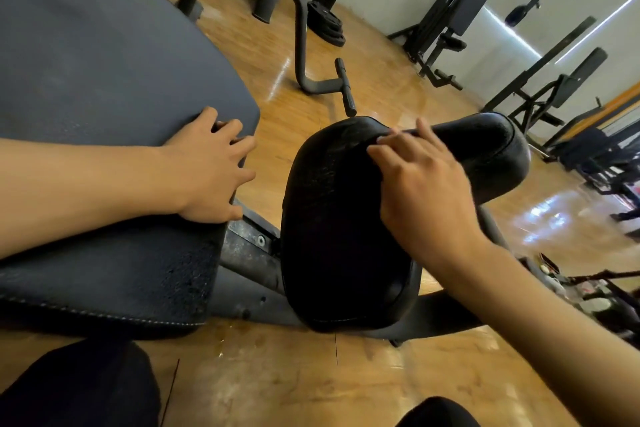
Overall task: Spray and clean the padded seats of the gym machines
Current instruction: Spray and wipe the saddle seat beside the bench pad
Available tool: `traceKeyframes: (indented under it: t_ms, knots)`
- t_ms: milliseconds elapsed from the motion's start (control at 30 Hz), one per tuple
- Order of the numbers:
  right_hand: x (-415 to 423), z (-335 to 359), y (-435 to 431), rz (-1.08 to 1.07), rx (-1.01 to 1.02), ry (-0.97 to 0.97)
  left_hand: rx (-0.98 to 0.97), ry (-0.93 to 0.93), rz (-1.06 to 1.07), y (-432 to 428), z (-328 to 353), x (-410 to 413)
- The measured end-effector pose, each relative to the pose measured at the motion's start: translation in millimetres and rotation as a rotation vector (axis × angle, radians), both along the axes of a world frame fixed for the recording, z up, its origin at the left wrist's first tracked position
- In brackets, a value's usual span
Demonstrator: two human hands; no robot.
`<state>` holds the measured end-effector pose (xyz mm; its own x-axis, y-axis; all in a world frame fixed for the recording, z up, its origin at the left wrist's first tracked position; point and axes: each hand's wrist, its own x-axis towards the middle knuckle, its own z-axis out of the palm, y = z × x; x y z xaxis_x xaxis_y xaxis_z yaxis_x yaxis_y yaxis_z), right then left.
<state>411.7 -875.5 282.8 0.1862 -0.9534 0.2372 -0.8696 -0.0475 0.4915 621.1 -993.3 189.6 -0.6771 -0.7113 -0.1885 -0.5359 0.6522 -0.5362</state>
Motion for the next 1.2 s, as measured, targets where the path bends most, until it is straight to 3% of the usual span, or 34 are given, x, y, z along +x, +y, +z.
traceKeyframes:
  t_ms: [200,267,433,667,767,967,1200]
  knots:
    - [16.9,-37.8,50.3,0.214,0.401,-0.118,0.008,0.001,-0.004,-0.2,-0.2,1.0]
    - [5.3,-26.8,48.5,0.237,0.387,-0.097,0.003,0.009,-0.009,-0.1,-0.7,0.8]
    - [5.7,15.0,-19.0,-0.001,0.279,0.142,0.010,0.027,-0.008,-1.8,-2.2,0.5]
    - [10.6,29.7,-108.2,-0.317,0.347,0.125,0.009,0.024,-0.010,-2.2,-1.6,1.8]
    - [8.1,33.7,-93.5,-0.283,0.335,0.235,0.016,0.013,-0.009,-1.5,-0.1,1.8]
    - [0.9,47.0,-14.0,-0.095,0.304,0.278,0.045,0.025,-0.011,-0.4,-0.5,1.3]
    - [2.9,11.1,-128.2,-0.366,0.574,0.230,0.075,0.033,-0.003,-2.7,3.0,1.4]
